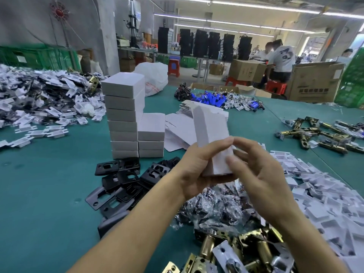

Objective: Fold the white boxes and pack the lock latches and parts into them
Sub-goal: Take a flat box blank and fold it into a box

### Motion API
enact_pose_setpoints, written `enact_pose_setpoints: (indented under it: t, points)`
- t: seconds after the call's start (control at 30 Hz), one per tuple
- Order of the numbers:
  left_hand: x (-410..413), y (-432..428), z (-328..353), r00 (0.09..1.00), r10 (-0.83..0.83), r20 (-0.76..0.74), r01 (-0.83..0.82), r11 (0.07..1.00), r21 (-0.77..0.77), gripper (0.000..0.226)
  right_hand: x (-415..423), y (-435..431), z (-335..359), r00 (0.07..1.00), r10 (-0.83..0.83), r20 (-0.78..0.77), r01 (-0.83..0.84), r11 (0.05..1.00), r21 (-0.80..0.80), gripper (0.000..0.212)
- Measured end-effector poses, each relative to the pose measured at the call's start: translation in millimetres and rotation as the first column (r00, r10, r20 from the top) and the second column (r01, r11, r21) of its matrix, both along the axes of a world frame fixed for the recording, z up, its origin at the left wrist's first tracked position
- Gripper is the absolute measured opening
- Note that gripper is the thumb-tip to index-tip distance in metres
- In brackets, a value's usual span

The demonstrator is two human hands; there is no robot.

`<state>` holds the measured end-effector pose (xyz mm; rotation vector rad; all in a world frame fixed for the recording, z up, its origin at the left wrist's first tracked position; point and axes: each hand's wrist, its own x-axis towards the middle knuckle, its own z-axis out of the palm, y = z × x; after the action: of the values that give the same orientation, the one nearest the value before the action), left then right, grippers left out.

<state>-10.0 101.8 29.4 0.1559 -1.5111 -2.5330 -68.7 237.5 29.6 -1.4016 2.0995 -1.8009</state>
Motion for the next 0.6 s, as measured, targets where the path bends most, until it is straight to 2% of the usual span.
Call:
enact_pose_setpoints:
  t: [0.07, 0.13, 0.27, 0.43, 0.53, 0.6]
  points:
    - [1, 1, -1, 0.998, -0.024, -0.06, 0.018, 0.995, -0.095, 0.029, -2, 0, 3, 0.985, -0.085, 0.151, 0.101, 0.989, -0.105, 0.042]
    - [2, 3, -5, 0.994, -0.063, -0.092, 0.046, 0.983, -0.18, 0.03, -5, 1, 5, 0.956, -0.107, 0.272, 0.15, 0.978, -0.143, 0.046]
    - [1, 10, -11, 0.996, -0.008, -0.083, -0.018, 0.955, -0.297, 0.029, -9, 1, 2, 0.929, -0.099, 0.357, 0.146, 0.984, -0.106, 0.04]
    - [-2, 11, -13, 0.971, 0.119, -0.208, -0.192, 0.904, -0.381, 0.033, -3, -7, -7, 0.923, 0.022, 0.384, 0.041, 0.987, -0.155, 0.031]
    - [-2, 11, -12, 0.955, 0.154, -0.253, -0.244, 0.894, -0.376, 0.034, 0, -9, -9, 0.912, 0.033, 0.409, 0.039, 0.985, -0.167, 0.046]
    - [-1, 11, -12, 0.965, 0.137, -0.222, -0.213, 0.906, -0.367, 0.031, -2, -7, -8, 0.909, 0.016, 0.417, 0.062, 0.983, -0.174, 0.066]
